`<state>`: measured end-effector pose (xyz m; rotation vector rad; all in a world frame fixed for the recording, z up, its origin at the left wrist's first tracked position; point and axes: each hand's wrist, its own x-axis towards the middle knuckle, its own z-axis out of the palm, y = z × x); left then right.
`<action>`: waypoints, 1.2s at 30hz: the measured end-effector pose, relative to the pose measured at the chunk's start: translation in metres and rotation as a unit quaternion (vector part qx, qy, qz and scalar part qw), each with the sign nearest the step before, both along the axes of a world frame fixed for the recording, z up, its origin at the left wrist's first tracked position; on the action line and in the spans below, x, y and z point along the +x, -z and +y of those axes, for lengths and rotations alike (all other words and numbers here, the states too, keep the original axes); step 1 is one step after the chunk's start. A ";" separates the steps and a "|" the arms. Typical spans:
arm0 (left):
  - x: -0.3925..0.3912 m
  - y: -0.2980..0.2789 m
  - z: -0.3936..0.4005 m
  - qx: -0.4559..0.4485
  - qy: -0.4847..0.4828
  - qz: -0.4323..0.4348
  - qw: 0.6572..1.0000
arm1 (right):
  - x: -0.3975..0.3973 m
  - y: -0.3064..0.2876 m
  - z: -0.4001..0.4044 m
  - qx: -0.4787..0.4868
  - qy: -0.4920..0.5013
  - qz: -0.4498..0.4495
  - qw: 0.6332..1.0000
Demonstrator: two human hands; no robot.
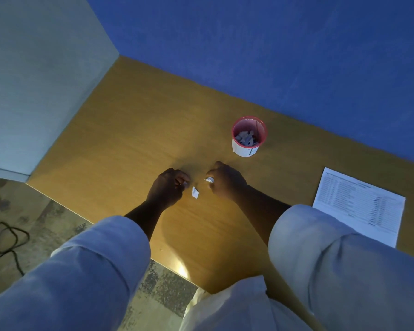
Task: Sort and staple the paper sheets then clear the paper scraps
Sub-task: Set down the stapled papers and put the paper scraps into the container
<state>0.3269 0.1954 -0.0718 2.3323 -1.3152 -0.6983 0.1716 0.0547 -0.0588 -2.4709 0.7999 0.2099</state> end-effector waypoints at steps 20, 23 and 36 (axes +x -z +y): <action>-0.002 -0.008 -0.035 -0.055 -0.051 0.053 0.996 | -0.009 -0.017 -0.007 -0.073 -0.021 -0.119 0.990; -0.005 -0.022 -0.055 -0.093 -0.045 0.056 0.993 | -0.012 -0.025 -0.017 -0.097 -0.016 -0.199 0.975; -0.028 -0.068 -0.145 -0.207 0.009 0.015 0.978 | -0.033 -0.057 -0.082 -0.167 0.169 -0.265 0.935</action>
